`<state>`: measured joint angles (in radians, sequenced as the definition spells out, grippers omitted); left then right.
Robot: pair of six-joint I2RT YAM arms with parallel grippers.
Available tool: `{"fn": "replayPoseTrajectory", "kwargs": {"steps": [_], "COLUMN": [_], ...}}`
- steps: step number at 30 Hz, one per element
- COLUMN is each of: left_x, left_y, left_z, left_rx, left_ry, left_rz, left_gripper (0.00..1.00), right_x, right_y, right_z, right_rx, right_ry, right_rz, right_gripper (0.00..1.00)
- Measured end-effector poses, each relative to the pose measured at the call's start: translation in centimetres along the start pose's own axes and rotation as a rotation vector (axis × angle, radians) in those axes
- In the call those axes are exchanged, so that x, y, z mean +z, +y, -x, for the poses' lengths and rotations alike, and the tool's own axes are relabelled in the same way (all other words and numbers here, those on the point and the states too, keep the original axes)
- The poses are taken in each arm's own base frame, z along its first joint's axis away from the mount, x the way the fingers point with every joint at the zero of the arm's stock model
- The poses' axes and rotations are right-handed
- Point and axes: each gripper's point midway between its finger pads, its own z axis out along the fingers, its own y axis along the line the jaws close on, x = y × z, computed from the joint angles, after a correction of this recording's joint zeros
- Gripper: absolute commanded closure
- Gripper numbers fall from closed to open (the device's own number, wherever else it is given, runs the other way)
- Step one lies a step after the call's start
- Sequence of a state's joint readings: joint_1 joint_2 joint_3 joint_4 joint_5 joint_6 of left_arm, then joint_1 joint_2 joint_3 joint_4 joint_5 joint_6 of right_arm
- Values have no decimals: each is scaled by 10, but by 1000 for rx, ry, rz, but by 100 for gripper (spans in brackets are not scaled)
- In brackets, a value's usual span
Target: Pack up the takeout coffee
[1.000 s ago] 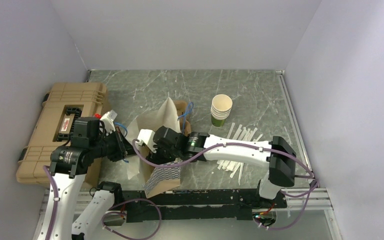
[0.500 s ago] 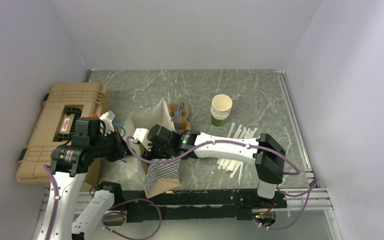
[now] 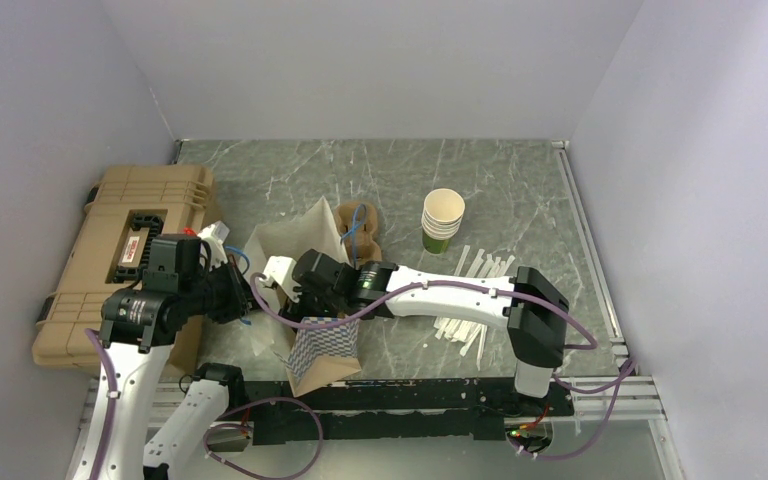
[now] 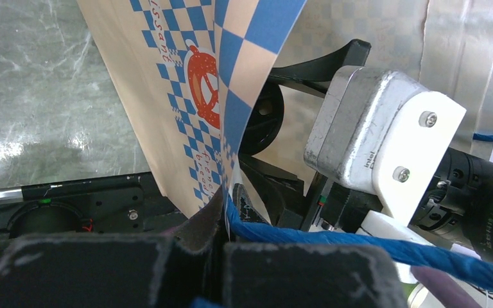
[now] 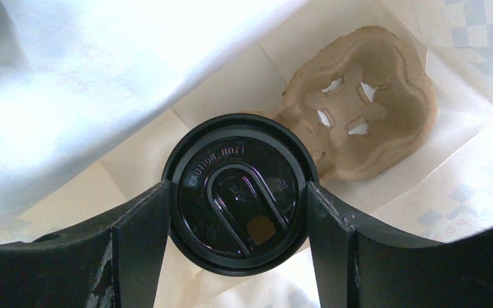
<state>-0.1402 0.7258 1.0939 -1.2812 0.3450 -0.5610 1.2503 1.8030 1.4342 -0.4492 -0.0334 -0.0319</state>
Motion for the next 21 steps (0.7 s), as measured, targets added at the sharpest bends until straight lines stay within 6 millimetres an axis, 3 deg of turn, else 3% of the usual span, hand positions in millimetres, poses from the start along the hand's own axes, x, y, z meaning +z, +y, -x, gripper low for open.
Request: {"fn": "replayPoseTrajectory", "kwargs": {"steps": [3,6,12,21], "left_x": [0,0,0,0], "left_y": [0,0,1,1], "left_z": [0,1,1,1], "left_rx": [-1,0,14,23], "left_ry": [2,5,5,6], "left_rz": [2,5,6,7], "left_gripper": [98,98,98,98], "right_x": [-2,-3,-7,-17], "right_y": [0,0,-3,-4], "right_z": [0,-1,-2,-8], "right_rx": [0,2,16,47], "right_ry": [9,28,50,101], "right_rz": [-2,-6,-27,-56], "right_gripper": [65,50,43,24]}}
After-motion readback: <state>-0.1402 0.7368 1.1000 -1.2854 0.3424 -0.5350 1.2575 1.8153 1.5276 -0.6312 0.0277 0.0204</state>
